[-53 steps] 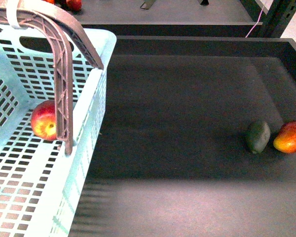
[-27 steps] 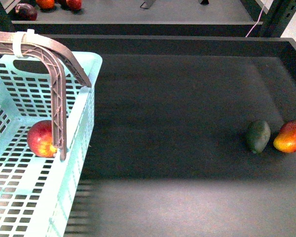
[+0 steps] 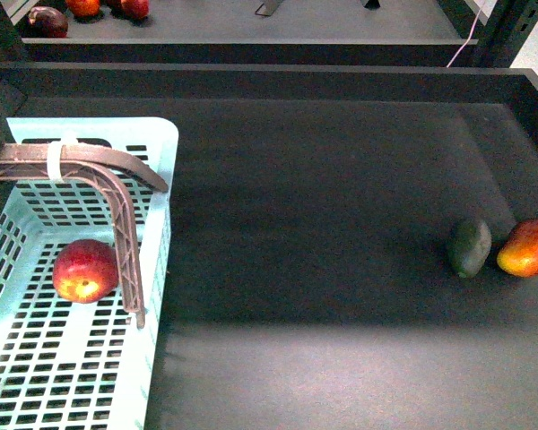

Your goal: Pick apple with right arm and hold basket with left

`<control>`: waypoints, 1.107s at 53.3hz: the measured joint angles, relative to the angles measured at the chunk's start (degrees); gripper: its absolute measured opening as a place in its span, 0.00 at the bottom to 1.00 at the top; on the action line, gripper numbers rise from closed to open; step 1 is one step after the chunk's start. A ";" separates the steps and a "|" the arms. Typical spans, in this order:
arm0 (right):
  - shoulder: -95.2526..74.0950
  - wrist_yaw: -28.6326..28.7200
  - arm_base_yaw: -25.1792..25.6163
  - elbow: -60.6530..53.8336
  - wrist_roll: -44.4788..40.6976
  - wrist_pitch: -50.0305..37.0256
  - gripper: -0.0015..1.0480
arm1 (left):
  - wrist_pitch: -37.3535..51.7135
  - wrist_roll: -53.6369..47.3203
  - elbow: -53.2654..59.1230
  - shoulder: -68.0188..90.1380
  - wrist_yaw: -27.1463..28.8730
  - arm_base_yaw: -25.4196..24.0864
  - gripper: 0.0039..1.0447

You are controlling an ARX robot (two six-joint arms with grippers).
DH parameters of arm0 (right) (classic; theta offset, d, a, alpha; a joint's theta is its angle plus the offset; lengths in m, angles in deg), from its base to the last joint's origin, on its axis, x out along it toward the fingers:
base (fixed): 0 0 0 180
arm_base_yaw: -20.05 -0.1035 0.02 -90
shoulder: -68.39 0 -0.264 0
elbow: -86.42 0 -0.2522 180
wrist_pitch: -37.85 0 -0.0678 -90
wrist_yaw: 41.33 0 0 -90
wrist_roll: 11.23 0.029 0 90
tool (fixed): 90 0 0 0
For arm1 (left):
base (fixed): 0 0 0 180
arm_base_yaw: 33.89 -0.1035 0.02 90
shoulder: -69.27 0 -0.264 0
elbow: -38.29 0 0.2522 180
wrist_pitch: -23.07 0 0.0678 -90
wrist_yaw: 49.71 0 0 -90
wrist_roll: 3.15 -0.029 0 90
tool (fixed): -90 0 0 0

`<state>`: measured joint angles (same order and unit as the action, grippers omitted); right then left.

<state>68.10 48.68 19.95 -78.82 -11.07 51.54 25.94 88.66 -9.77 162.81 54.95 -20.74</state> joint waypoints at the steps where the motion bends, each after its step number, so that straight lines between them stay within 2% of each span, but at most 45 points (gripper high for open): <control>1: 0.02 0.00 0.00 0.00 0.00 0.00 0.92 | 0.04 0.33 0.37 -0.26 -0.11 -0.02 0.15; 13: 0.02 0.00 0.00 0.00 0.00 0.00 0.92 | -4.31 -0.15 4.28 -5.44 -2.08 -1.20 0.61; 19: 0.02 0.00 0.00 0.00 0.00 0.00 0.92 | -7.76 -0.50 4.98 -10.38 -1.99 -1.18 0.81; 24: 0.02 0.00 0.00 0.02 0.00 0.00 0.92 | -10.64 -0.92 4.98 -14.27 -1.22 -1.18 0.94; 42: 0.02 0.00 0.00 0.00 0.00 0.00 0.92 | -27.28 -3.65 0.15 -29.22 2.99 -0.35 0.94; 59: 0.02 0.00 0.00 0.02 0.00 0.00 0.92 | -27.80 -4.07 -0.44 -30.53 3.17 -0.02 0.94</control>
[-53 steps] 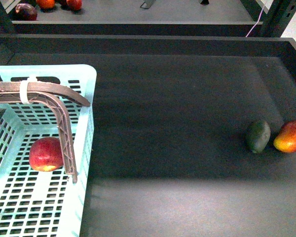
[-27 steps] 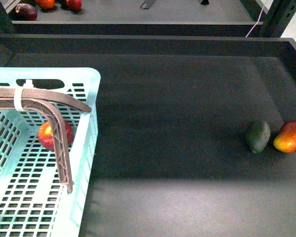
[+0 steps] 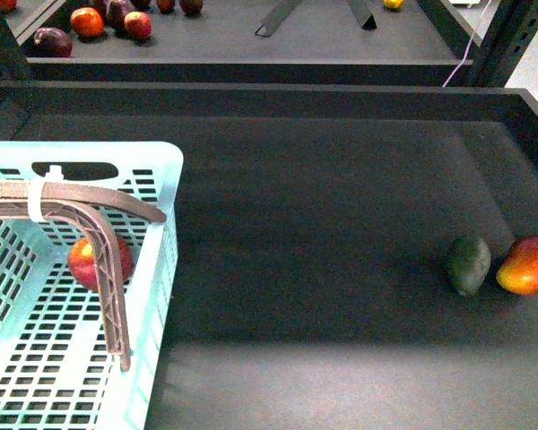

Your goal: Pick apple with right arm and hold basket with left

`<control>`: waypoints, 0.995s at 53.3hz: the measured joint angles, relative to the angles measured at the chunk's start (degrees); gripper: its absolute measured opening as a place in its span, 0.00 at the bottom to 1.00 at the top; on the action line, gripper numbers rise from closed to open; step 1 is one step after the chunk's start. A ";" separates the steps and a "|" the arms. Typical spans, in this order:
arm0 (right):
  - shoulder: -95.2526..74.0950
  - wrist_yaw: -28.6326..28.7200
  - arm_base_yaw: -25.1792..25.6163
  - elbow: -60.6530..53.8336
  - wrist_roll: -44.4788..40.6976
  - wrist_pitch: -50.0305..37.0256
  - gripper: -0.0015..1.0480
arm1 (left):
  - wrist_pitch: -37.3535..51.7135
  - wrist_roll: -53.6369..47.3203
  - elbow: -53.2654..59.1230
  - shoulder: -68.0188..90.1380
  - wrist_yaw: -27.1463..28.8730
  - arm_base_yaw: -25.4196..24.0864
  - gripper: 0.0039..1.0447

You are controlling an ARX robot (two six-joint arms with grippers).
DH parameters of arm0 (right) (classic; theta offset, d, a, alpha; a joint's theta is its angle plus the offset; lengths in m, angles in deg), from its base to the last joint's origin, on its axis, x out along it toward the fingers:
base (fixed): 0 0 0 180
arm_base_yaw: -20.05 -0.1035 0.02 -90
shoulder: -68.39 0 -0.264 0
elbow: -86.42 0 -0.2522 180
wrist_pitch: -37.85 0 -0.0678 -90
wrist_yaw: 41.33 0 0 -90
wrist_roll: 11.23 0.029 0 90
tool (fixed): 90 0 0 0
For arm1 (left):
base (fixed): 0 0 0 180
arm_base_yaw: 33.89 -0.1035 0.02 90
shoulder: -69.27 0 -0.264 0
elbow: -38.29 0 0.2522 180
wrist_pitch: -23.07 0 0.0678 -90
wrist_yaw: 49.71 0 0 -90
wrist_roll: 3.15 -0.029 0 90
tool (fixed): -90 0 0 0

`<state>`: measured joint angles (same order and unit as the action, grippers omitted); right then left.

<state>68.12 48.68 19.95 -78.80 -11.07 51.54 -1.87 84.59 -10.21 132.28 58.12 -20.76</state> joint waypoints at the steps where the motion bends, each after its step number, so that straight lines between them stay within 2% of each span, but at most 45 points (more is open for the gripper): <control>1: 0.00 0.00 0.00 -0.02 0.00 0.00 0.92 | 2.03 -2.80 0.63 0.00 -0.81 -0.09 0.92; 3: 0.00 0.00 0.00 -0.02 0.00 0.00 0.92 | 10.62 -7.76 3.56 -0.37 -3.15 -0.61 0.87; 6: 0.00 -0.02 0.00 0.00 0.00 0.00 0.92 | 29.14 -24.04 10.71 -1.33 -6.67 -1.60 0.77; 8: 0.00 0.00 0.00 -0.02 0.00 0.00 0.92 | 36.68 -32.87 13.99 -2.08 -7.52 -2.01 0.72; 11: 0.00 0.00 0.02 -0.02 0.00 0.00 0.92 | 48.85 -53.77 19.04 -4.48 -8.66 -3.19 0.60; 15: 0.00 0.00 0.00 -0.02 0.00 0.00 0.92 | 52.96 -72.78 21.81 -8.63 -9.70 -4.85 0.43; 18: 0.00 0.00 0.00 -0.02 0.00 0.00 0.92 | 52.57 -80.67 24.06 -10.97 -10.86 -5.90 0.29; 20: 0.00 0.00 0.00 0.00 0.00 0.00 0.92 | 51.84 -83.23 25.62 -12.68 -11.76 -6.56 0.18; 25: 0.00 -0.02 0.02 -0.02 0.00 0.00 0.92 | 50.51 -85.44 27.32 -15.72 -12.50 -7.48 0.03; 27: 0.00 -0.02 0.00 -0.02 0.00 0.00 0.92 | 49.81 -85.96 27.89 -17.11 -12.83 -7.87 0.03; 31: 0.00 0.00 0.00 -0.02 0.00 0.00 0.92 | 48.13 -86.53 28.98 -19.96 -17.25 -11.13 0.03; 34: 0.00 -0.02 0.00 0.00 0.00 0.00 0.92 | 46.88 -86.64 29.79 -21.88 -17.25 -12.59 0.03; 45: 0.00 -0.02 0.00 -0.02 0.00 0.00 0.92 | 42.01 -86.90 31.85 -28.92 -17.81 -12.87 0.03; 53: 0.00 0.00 0.00 -0.02 0.00 0.00 0.92 | 42.34 -87.06 33.92 -31.02 -17.81 -12.87 0.03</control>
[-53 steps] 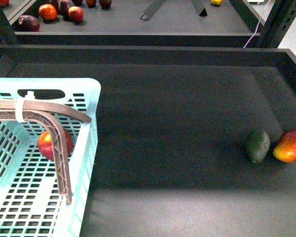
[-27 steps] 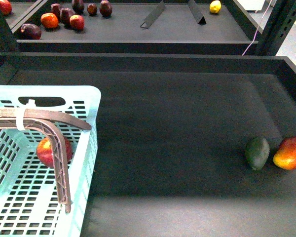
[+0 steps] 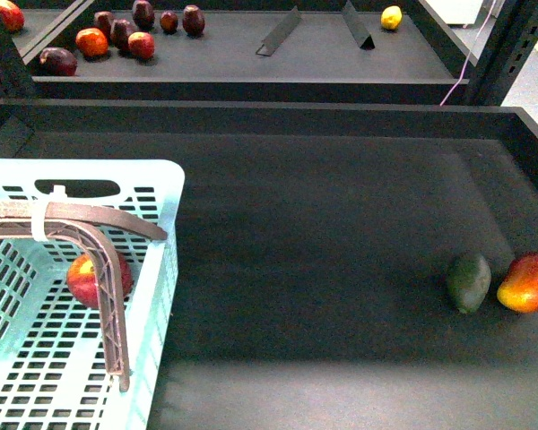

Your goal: Pick apple with right arm and hold basket with left

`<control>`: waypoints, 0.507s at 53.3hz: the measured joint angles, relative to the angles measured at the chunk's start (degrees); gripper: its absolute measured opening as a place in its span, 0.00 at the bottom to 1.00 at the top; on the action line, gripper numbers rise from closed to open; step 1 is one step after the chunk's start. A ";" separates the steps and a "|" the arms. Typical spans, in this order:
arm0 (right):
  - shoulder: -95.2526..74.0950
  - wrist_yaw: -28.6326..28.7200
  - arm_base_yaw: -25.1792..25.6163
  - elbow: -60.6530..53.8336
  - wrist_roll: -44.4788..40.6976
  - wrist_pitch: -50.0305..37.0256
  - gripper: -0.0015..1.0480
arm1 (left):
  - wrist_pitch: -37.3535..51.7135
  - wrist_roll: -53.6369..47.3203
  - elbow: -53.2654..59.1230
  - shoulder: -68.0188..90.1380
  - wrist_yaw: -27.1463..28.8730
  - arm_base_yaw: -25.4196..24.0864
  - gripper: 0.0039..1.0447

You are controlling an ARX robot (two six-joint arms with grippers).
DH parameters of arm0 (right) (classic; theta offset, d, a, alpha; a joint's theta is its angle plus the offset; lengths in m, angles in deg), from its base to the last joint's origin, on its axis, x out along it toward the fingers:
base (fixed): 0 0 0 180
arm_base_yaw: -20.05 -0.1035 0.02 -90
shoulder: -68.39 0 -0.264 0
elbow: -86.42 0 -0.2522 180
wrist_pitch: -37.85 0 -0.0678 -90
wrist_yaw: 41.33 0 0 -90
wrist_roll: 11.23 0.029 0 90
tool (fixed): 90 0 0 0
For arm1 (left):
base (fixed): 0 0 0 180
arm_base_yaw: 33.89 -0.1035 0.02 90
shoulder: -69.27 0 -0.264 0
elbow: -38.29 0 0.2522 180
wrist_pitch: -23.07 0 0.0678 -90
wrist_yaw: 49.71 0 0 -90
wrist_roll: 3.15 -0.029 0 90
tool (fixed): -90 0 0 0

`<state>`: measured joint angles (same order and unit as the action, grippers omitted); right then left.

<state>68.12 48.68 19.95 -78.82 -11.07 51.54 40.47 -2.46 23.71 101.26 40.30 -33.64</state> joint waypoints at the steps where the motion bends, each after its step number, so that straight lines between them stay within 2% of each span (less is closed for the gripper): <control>1: 0.00 0.00 0.00 0.00 0.00 0.00 0.92 | -0.63 0.00 0.00 -0.68 -0.02 0.00 0.03; 27: 0.00 0.00 0.00 0.00 0.00 0.00 0.92 | -14.49 -0.04 0.00 -15.37 -0.02 0.00 0.03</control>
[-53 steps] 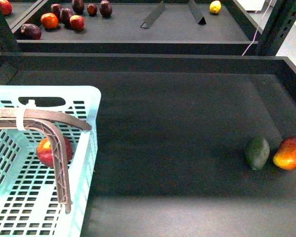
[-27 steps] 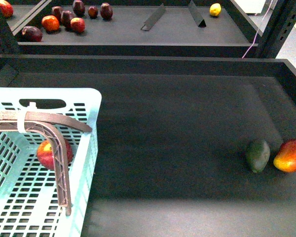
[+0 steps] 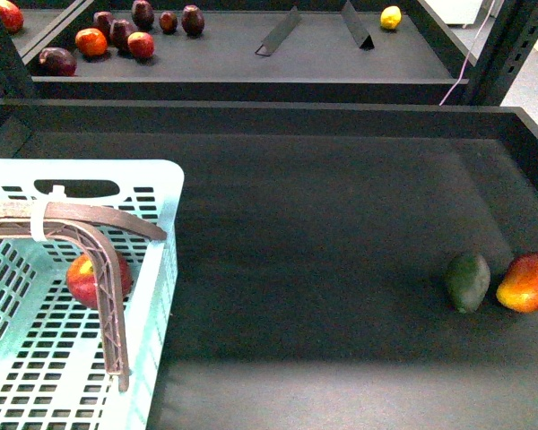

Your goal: Pick apple with right arm and hold basket with left

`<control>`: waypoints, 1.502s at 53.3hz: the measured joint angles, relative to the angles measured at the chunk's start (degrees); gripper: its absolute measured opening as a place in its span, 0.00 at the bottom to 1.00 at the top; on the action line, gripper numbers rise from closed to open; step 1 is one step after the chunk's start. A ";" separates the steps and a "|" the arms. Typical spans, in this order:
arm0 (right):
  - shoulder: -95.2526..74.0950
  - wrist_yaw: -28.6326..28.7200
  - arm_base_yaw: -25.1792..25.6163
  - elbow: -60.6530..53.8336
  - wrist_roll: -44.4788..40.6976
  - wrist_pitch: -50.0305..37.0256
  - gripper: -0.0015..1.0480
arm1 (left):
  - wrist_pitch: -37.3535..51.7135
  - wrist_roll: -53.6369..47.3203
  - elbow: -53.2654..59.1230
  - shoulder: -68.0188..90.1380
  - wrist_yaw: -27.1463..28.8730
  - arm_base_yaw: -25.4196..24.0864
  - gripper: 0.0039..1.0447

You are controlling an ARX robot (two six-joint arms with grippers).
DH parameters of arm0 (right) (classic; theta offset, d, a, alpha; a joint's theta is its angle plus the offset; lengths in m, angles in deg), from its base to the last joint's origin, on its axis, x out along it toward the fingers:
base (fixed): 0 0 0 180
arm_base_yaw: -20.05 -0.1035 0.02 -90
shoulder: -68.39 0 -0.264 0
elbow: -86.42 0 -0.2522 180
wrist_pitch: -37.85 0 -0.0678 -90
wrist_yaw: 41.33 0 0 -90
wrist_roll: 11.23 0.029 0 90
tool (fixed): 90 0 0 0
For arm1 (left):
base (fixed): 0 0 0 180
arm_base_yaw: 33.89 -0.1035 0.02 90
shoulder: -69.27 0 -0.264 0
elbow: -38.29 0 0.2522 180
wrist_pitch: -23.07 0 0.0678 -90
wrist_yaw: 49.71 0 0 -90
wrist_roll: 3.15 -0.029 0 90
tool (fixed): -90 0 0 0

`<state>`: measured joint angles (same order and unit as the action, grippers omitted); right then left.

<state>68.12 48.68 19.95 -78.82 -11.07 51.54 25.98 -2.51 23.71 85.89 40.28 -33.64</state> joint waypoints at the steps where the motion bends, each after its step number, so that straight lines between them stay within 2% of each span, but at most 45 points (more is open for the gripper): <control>1: 0.00 0.00 0.00 0.02 0.00 0.00 0.92 | -0.39 0.00 0.00 -0.42 0.00 0.00 0.03; 24: 0.00 0.00 0.00 0.00 0.00 0.00 0.92 | -6.75 0.00 0.00 -6.75 0.00 0.00 0.03; 26: 0.00 0.00 0.00 0.00 0.00 0.00 0.92 | -13.27 0.00 0.00 -11.39 0.00 0.00 0.03; 28: 0.00 -0.02 0.02 0.02 -0.02 0.00 0.92 | -16.00 -0.02 0.00 -14.62 0.00 0.00 0.03; 55: 0.00 0.00 0.00 0.00 0.00 0.00 0.92 | -16.59 0.02 0.00 -16.26 0.02 0.00 0.03; 62: 0.00 0.00 0.00 0.00 0.00 0.00 0.92 | -16.59 0.00 0.00 -16.26 0.02 0.00 0.23; 66: 0.00 0.00 0.00 0.00 0.00 0.00 0.92 | -16.59 0.00 0.00 -16.26 0.02 0.00 0.40; 70: 0.00 0.00 0.00 0.02 0.00 0.00 0.92 | -16.59 0.00 0.00 -16.26 0.02 0.00 0.51; 80: 0.00 0.00 0.00 0.00 0.00 0.00 0.92 | -16.59 -0.02 0.00 -16.26 0.02 0.00 0.93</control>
<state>68.12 48.68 19.95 -78.82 -11.07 51.54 9.39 -2.53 23.71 69.63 40.30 -33.64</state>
